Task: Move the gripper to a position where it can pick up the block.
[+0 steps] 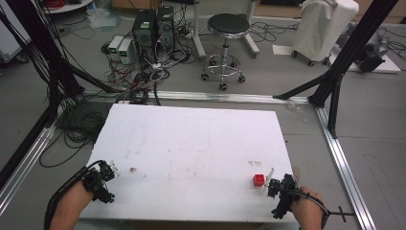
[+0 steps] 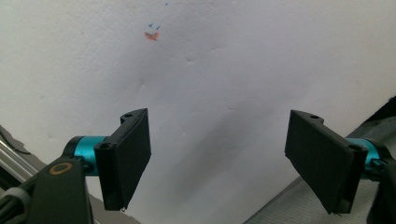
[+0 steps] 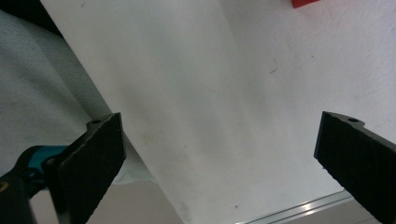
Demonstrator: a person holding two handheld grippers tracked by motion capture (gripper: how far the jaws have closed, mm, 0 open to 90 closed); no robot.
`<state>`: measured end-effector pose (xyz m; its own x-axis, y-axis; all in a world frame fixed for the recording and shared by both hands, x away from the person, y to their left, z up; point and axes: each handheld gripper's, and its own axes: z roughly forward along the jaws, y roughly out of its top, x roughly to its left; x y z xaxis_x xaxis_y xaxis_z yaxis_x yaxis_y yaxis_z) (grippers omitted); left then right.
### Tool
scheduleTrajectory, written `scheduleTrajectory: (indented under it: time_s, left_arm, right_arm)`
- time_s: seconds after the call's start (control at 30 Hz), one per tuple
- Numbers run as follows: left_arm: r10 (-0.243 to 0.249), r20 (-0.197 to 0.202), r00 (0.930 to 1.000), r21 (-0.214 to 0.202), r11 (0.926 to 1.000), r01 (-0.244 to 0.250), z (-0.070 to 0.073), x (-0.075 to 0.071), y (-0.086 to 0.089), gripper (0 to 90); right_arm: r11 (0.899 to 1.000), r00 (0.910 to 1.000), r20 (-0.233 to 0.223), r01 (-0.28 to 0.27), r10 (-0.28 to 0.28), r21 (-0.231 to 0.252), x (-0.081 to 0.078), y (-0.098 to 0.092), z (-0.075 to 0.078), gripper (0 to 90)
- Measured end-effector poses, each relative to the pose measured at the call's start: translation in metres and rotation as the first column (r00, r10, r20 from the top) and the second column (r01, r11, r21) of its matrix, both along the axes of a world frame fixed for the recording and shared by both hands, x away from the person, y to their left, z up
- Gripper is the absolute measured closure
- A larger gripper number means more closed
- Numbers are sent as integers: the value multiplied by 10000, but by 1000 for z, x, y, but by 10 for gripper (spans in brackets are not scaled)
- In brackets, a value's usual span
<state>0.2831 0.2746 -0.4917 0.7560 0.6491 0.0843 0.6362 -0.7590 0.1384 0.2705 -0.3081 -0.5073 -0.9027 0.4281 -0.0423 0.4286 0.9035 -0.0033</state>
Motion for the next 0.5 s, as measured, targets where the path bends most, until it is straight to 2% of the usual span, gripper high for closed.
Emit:
scheduleTrajectory:
  time_s: [0.07, 0.17, 0.33, 0.5]
  left_arm:
    - [34, 0, 10000, -1, 10000, -34, 1, 0, 1, 228]
    - [44, 6, 10000, -49, 10000, -44, 1, 0, 3, 228]
    - [64, 91, 9999, -18, 10000, -64, 3, 0, 6, 228]
    - [85, 107, 9999, -97, 9999, -84, 3, -1, 6, 228]
  right_arm:
    - [10000, 9995, 311, 13, -10, -95, 2, -2, 2, 13]
    - [9999, 9992, 411, -24, 28, -100, 3, -3, 2, 13]
    - [9979, 9969, 541, -556, 573, -333, 8, -9, 7, 13]
    - [9963, 9928, 836, -851, 861, -157, 16, -20, 17, 13]
